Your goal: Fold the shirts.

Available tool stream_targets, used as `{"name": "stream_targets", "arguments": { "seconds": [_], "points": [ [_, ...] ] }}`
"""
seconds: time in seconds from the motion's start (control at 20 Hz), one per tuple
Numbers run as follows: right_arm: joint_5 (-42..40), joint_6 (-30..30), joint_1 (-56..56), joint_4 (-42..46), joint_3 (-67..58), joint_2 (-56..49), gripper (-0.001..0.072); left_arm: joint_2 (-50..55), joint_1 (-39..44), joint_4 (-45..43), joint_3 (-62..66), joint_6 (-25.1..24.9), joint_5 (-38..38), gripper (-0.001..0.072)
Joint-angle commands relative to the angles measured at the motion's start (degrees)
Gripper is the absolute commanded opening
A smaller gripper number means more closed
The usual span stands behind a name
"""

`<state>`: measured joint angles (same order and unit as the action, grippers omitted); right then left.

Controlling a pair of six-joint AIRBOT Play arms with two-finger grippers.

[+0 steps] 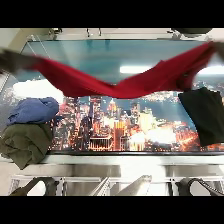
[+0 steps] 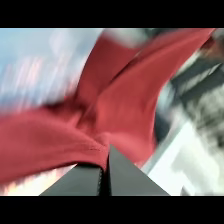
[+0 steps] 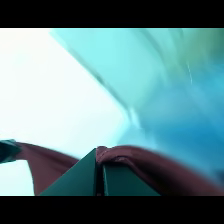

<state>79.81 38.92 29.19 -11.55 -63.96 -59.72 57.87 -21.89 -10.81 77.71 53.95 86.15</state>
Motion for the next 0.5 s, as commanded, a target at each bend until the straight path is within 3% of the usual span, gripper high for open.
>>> {"name": "stream_targets", "arguments": {
  "seconds": [0.0,0.1,0.25,0.45],
  "points": [
    [-4.3,-7.4,2.8,-13.0,-0.1,16.6,0.0021,-7.5,-9.4,25.4,8.0,-6.2,0.5,0.0026],
    [-10.3,-9.0,5.4,-11.8,0.0,24.4,0.0021,-10.7,-17.4,32.7,9.4,-6.5,0.6,0.0027],
    [-21.4,-9.0,8.6,-6.3,0.0,32.6,0.0021,-12.8,-28.7,34.8,9.4,-2.4,1.4,0.0027],
    [-26.9,-8.0,8.9,4.3,0.0,33.8,0.0021,-9.5,-25.9,33.4,4.5,-1.7,1.5,0.0027]
  ]
}}
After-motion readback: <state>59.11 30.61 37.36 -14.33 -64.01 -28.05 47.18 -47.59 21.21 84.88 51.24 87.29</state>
